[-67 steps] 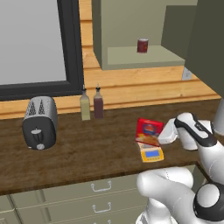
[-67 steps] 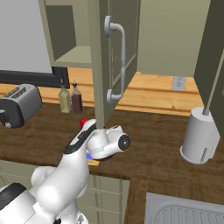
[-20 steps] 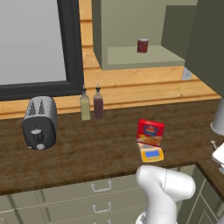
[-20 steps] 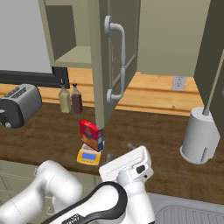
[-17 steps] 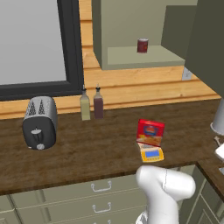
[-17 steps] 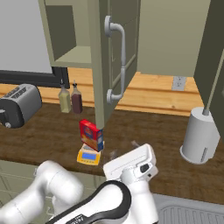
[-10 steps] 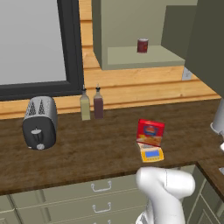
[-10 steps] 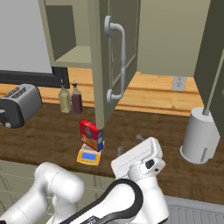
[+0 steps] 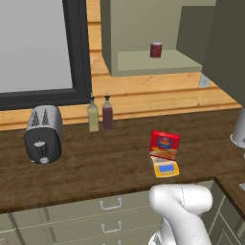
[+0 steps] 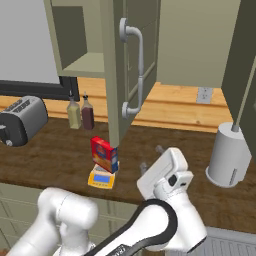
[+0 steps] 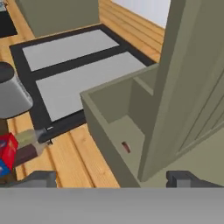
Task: Pick the boxed food and place it on the digital scale for weighing, and close the cabinet.
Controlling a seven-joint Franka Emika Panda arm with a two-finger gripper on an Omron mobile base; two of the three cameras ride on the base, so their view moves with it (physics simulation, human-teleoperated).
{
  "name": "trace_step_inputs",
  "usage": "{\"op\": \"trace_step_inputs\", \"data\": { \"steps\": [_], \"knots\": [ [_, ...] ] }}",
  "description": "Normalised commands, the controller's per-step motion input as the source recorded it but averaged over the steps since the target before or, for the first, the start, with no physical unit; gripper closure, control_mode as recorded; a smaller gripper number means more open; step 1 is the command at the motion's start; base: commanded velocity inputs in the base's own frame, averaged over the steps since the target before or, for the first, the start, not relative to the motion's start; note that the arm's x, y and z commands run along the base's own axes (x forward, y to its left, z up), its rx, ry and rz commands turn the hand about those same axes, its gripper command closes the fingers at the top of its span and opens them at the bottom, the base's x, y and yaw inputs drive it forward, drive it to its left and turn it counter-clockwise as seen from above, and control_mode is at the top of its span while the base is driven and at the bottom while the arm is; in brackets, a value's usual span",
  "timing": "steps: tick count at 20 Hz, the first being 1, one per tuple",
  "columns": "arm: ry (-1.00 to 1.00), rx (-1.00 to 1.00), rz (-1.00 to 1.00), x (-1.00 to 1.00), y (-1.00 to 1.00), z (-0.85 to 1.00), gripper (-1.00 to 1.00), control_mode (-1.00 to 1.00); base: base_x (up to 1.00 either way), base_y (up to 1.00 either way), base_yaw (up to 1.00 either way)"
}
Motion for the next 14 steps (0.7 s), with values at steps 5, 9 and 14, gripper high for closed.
{"op": "trace_step_inputs", "data": {
  "steps": [5, 9, 14],
  "knots": [
    [-0.02, -0.07, -0.03, 0.3, -0.25, 0.36, -1.0, -1.0, 0.0, 0.0, 0.0],
    [0.0, 0.0, 0.0, 0.19, -0.48, 0.15, -1.0, -1.0, 0.0, 0.0, 0.0],
    [-0.02, 0.0, 0.0, 0.32, -0.35, 0.19, -1.0, -1.0, 0.0, 0.0, 0.0]
  ]
}}
